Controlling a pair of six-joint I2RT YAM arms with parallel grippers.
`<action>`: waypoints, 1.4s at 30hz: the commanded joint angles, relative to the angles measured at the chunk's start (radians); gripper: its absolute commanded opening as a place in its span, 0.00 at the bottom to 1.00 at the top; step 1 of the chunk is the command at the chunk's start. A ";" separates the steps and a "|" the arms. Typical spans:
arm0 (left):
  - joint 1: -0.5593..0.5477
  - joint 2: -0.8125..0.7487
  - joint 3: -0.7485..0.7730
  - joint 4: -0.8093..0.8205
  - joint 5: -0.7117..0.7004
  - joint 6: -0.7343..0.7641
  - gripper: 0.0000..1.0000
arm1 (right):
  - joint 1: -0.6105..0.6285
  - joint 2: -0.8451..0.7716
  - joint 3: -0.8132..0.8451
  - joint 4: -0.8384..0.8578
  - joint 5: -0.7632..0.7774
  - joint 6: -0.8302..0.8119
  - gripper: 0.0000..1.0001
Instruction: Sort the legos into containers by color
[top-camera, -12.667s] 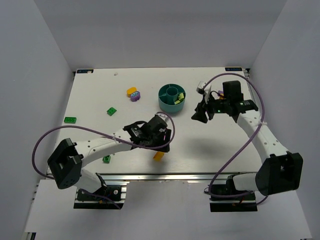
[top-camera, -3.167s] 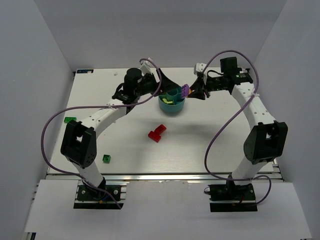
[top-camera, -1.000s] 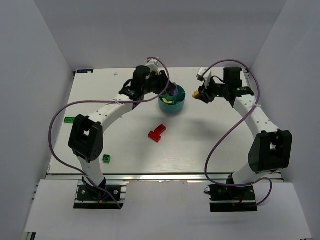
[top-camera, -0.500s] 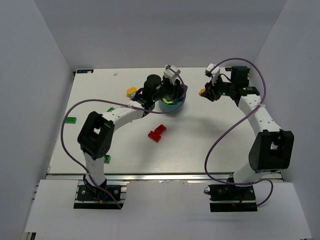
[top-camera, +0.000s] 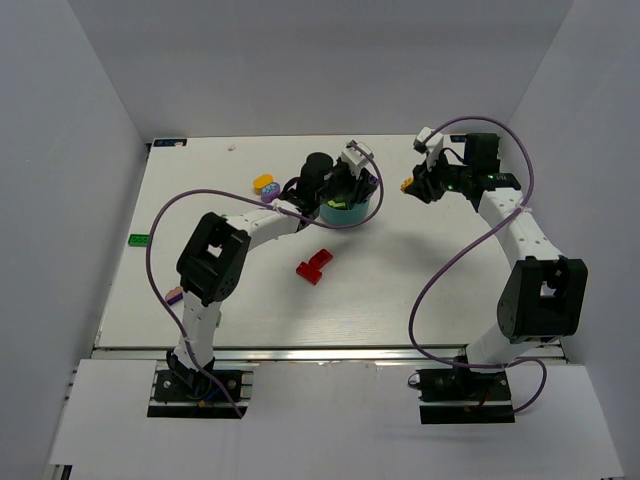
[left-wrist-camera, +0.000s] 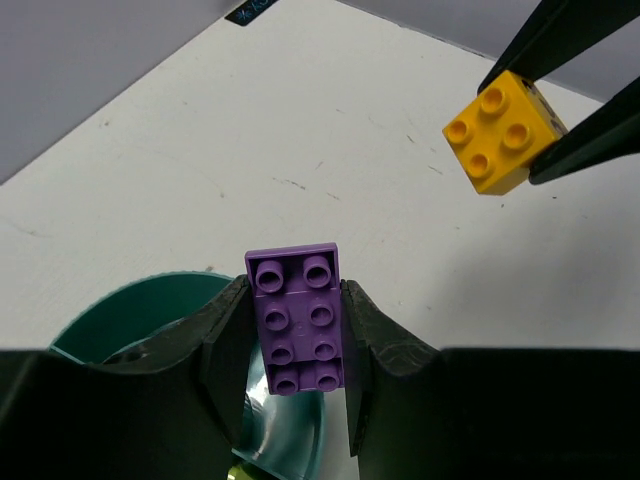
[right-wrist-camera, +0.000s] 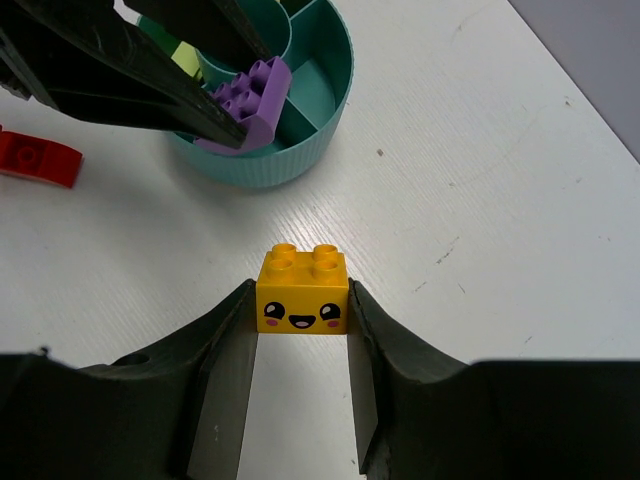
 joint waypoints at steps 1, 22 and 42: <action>-0.006 -0.016 0.057 -0.005 0.004 0.068 0.00 | -0.008 0.006 0.042 0.009 -0.001 0.013 0.00; -0.006 0.035 0.074 -0.028 -0.044 0.116 0.00 | -0.016 0.029 0.060 0.008 -0.016 0.028 0.00; -0.016 0.015 0.036 -0.016 -0.105 0.130 0.51 | -0.021 0.029 0.059 0.008 -0.033 0.034 0.00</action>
